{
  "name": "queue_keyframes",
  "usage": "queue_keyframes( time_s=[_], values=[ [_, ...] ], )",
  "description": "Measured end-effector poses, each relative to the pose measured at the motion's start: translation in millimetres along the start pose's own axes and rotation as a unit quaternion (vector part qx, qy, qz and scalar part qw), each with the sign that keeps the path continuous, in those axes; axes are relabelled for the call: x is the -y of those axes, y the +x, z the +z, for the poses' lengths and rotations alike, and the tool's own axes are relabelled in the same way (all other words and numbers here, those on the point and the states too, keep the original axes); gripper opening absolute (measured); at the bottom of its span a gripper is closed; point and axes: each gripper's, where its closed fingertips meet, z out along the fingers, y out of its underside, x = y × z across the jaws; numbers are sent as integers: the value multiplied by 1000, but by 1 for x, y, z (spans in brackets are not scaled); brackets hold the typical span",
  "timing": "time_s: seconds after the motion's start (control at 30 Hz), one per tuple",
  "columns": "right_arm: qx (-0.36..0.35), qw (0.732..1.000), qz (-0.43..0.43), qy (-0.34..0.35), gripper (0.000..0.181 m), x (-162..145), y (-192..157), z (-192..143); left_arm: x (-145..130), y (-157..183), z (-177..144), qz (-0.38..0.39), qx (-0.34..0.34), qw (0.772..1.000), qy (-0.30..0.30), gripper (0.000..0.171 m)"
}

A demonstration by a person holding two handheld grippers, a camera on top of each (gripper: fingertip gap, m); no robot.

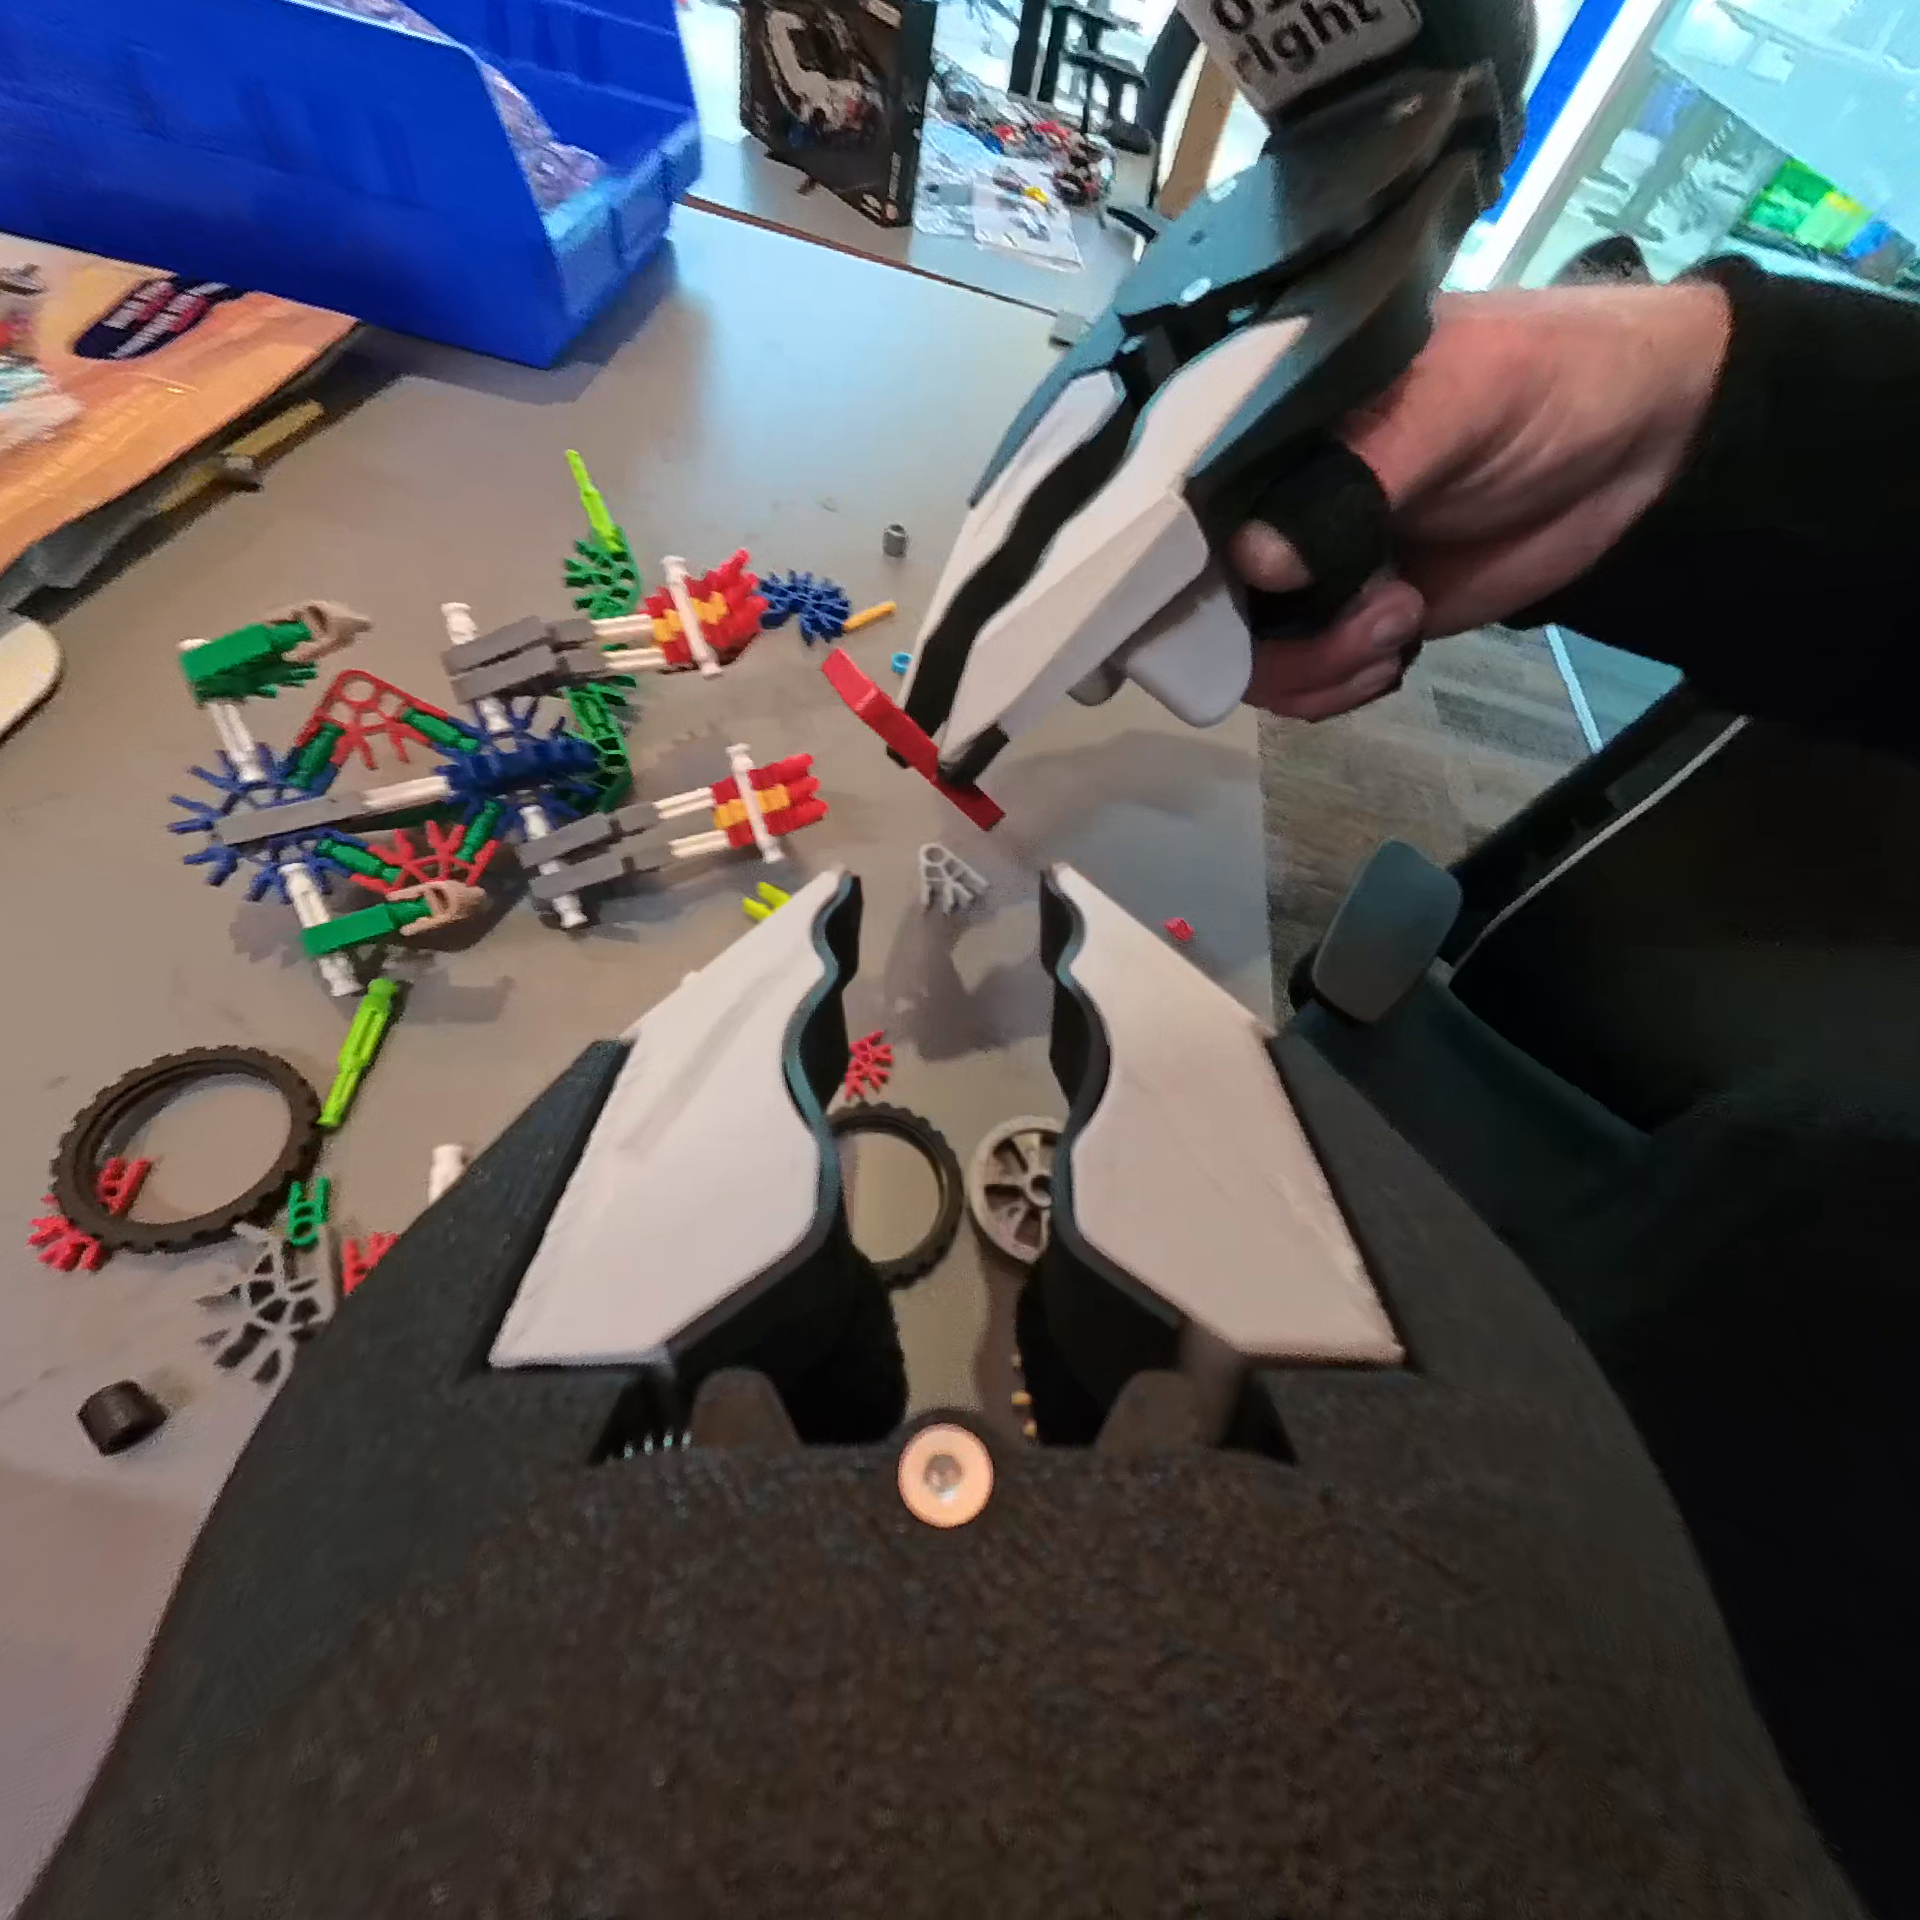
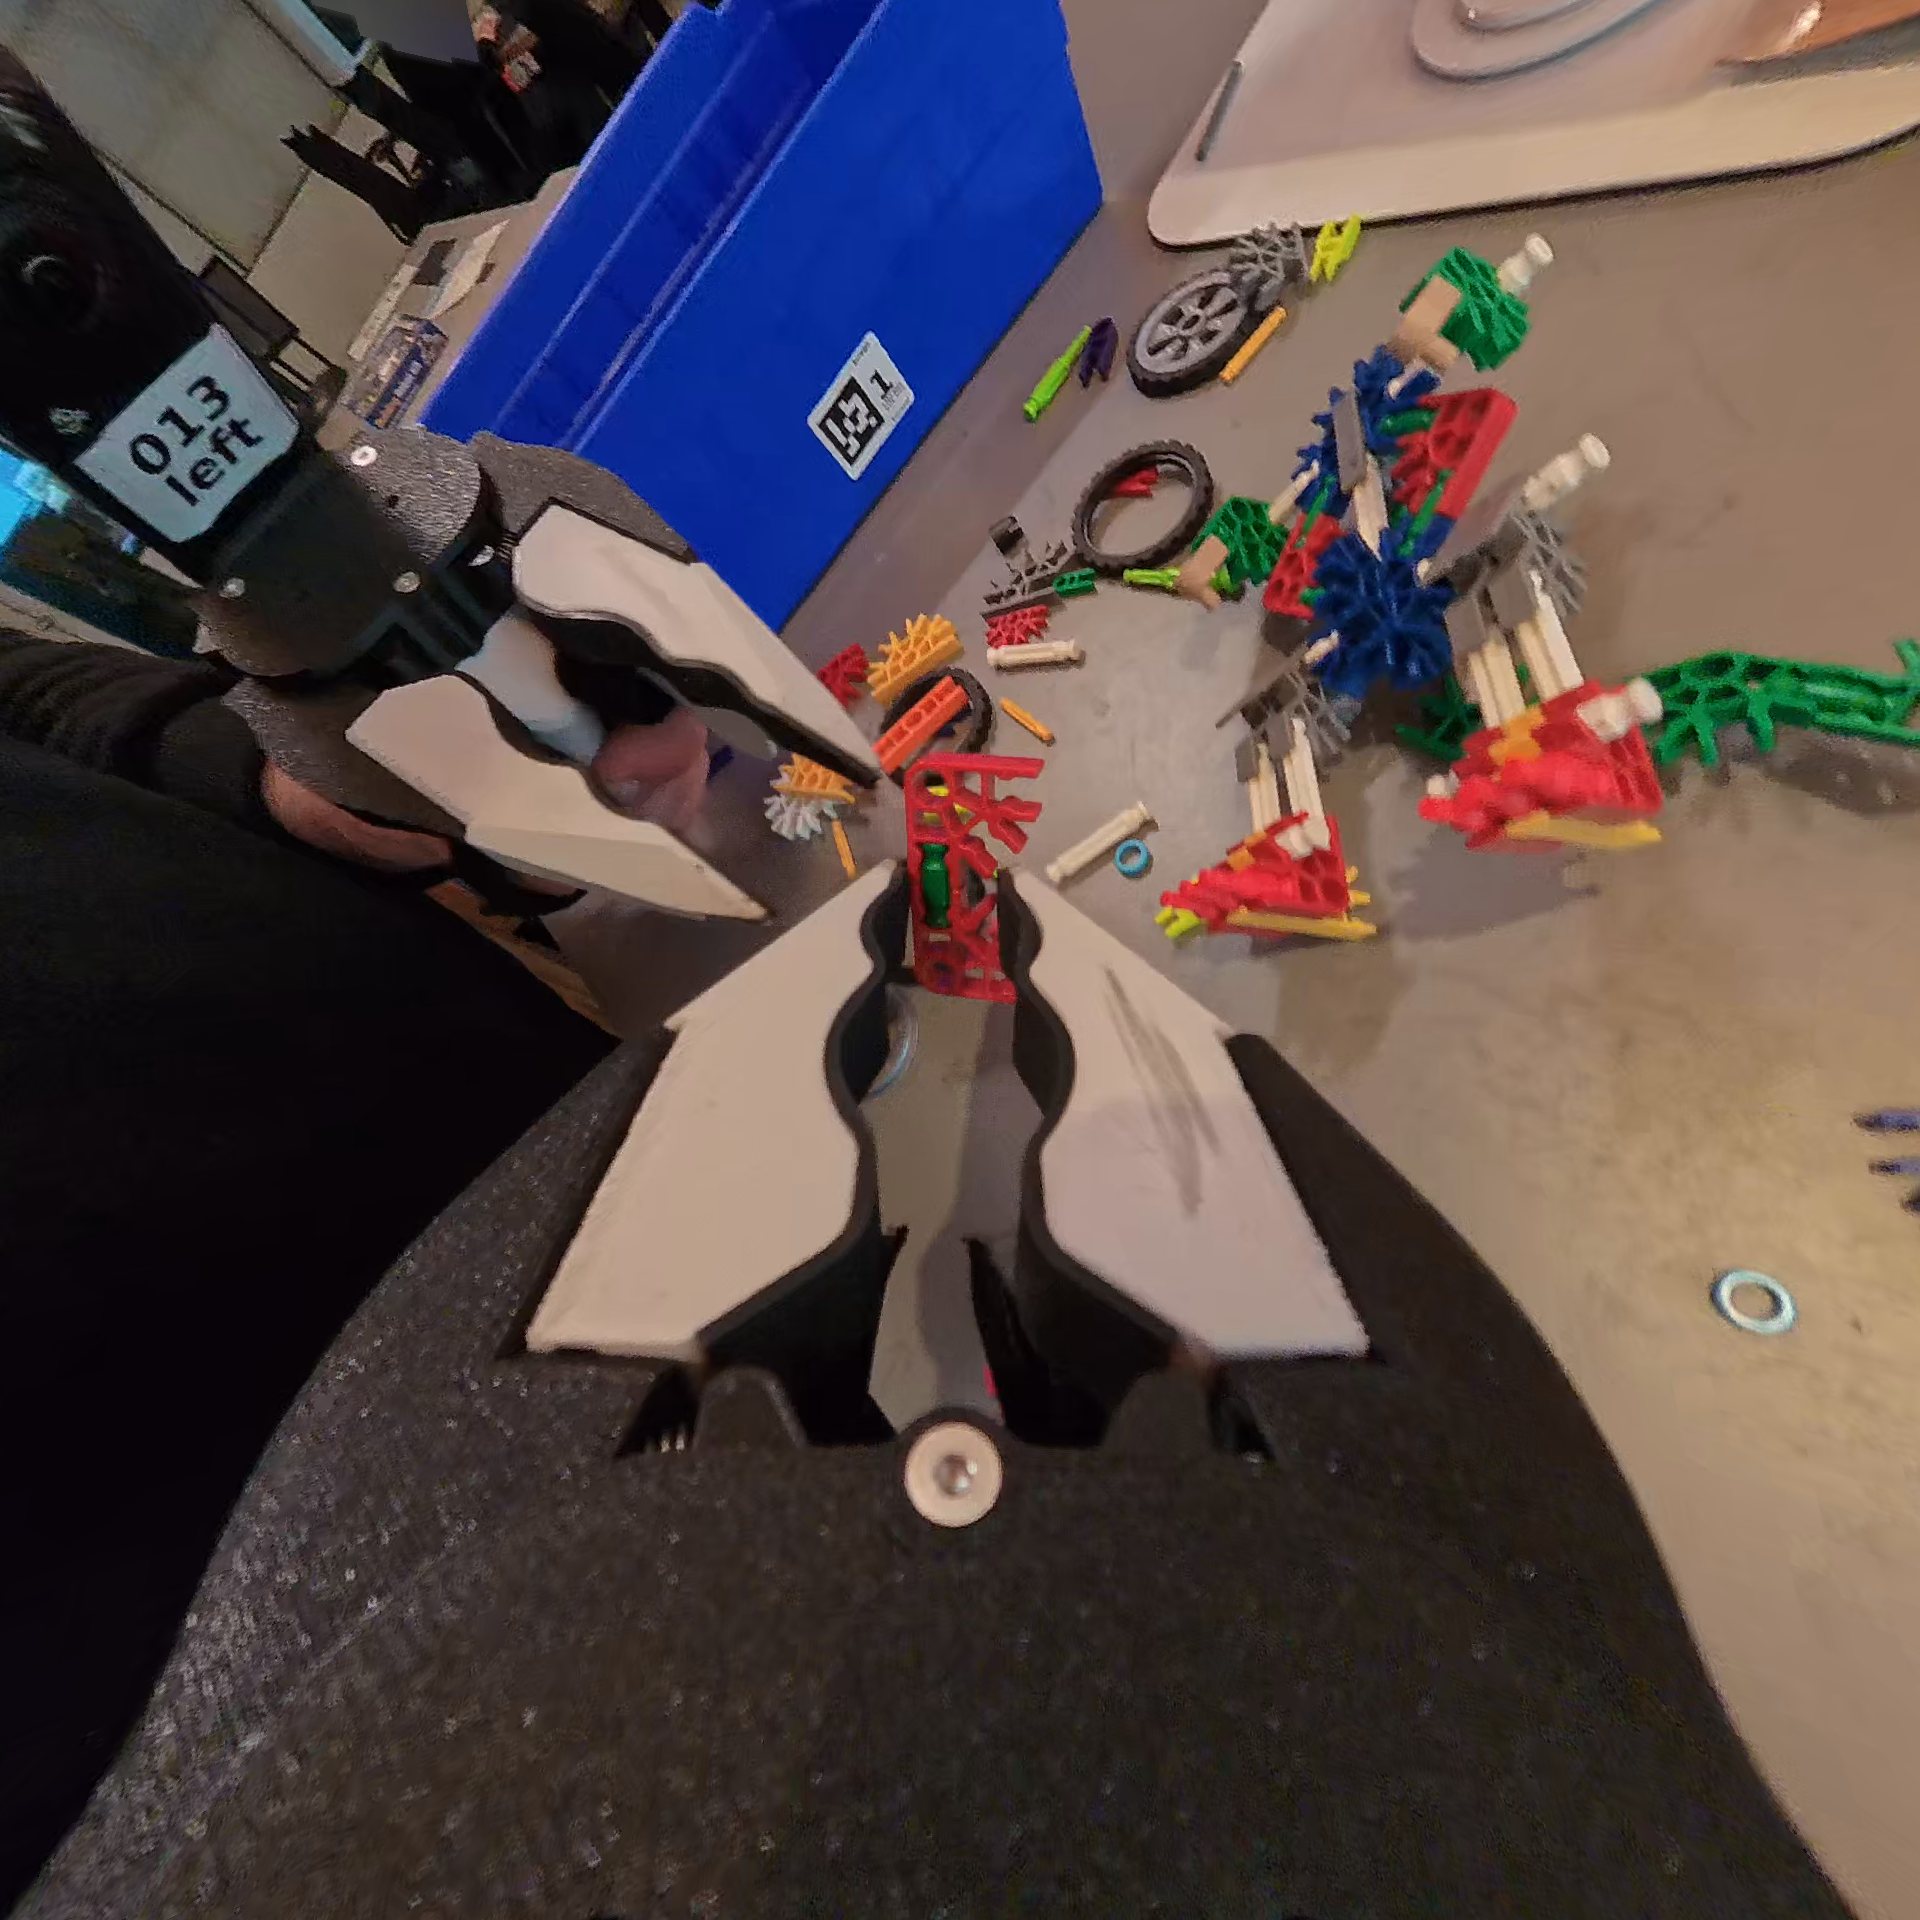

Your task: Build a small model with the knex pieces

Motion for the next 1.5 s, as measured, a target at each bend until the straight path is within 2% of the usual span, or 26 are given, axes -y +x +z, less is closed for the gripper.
queue_keyframes(
  time_s=[0.2, 0.33, 0.53, 0.63, 0.9, 1.0, 1.27, 1.5],
  values=[
    [-55, 998, 19, -14, 16, -19, 16, -10, -6, 21, -5, 36, -21, 999, -21, 32],
    [-74, 997, 28, -14, 16, -24, 20, -11, -15, 22, -5, 43, -14, 998, -38, 31],
    [-79, 996, 23, -17, 16, -27, 17, -6, -23, -12, -5, 31, 61, 994, -81, 29],
    [-76, 997, 22, -17, 16, -28, 15, -2, -34, -24, 3, 7, 71, 989, -127, 30],
    [-73, 997, 17, -16, 16, -27, 13, 0, -55, -44, 33, -19, 92, 978, -189, 27],
    [-71, 997, 19, -15, 16, -28, 14, -1, -63, -47, 38, -22, 92, 974, -207, 19],
    [-65, 998, 18, -16, 16, -27, 17, -1, -63, -53, 40, -26, 96, 974, -204, 6],
    [-56, 998, 15, -14, 16, -24, 16, 1, -63, -54, 38, -24, 95, 973, -207, 6]
  ],
)
